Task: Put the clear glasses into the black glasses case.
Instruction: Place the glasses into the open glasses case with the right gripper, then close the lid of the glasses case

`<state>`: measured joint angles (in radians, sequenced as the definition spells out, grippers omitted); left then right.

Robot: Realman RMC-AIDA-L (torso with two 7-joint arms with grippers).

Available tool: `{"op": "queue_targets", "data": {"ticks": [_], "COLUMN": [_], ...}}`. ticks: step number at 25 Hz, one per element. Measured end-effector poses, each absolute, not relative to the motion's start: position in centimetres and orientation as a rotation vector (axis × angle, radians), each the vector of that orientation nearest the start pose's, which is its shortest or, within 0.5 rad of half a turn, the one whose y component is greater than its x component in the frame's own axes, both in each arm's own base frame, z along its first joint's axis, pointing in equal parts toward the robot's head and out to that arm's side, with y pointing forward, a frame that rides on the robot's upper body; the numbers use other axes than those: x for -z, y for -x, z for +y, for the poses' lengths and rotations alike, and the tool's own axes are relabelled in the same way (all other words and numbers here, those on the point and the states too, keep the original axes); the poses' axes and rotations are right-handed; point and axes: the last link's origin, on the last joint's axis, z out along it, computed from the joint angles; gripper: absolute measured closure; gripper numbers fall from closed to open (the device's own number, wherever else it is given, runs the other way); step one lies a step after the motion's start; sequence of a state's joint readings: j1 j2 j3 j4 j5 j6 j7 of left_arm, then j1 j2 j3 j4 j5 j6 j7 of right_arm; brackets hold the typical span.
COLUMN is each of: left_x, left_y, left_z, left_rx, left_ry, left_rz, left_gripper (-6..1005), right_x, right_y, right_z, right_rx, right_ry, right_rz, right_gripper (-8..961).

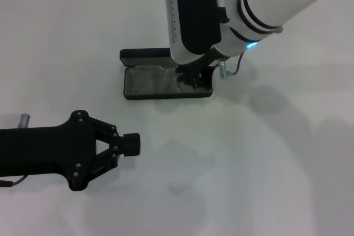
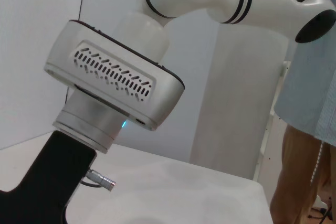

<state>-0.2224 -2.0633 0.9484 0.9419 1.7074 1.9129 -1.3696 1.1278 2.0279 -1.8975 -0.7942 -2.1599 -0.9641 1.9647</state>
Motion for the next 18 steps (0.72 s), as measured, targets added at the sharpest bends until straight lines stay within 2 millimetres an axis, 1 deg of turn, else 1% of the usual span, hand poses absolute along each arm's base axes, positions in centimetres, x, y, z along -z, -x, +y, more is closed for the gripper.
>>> {"op": "queue_targets", "data": {"ticks": [2,6,10,11,12,14,18], "left_x": [-3.3,-3.3,-3.8,-4.0,-4.1,-4.6,-5.2], "left_y": [25.8,25.8,26.1,26.3,26.4,26.7,26.8], "left_z": [23.8,23.8,23.8,23.8,23.8,23.7,24.0], "left_rx": [0.965,0.968,0.981,0.989,0.995,1.013,1.045], "left_ry": [2.898,2.896,2.856,2.829,2.813,2.764,2.698], "left_rz": [-0.39,-0.387,-0.399,-0.409,-0.415,-0.429,-0.428], "left_gripper": [944,944,944,944,944,944,944], "right_x": [11.4,11.4,11.2,11.0,10.3,9.7,8.4], "right_y": [-5.7,-5.6,-6.2,-6.5,-7.1,-7.7,-9.8], "right_z": [40.6,40.2,39.5,39.3,38.8,38.3,36.8], "right_rx": [0.461,0.43,0.381,0.359,0.278,0.22,0.107], "right_ry": [2.847,2.852,2.86,2.86,2.854,2.846,2.819], "right_rz": [-0.463,-0.463,-0.448,-0.437,-0.394,-0.359,-0.271], "right_gripper": [828,827,827,826,826,826,825]}}
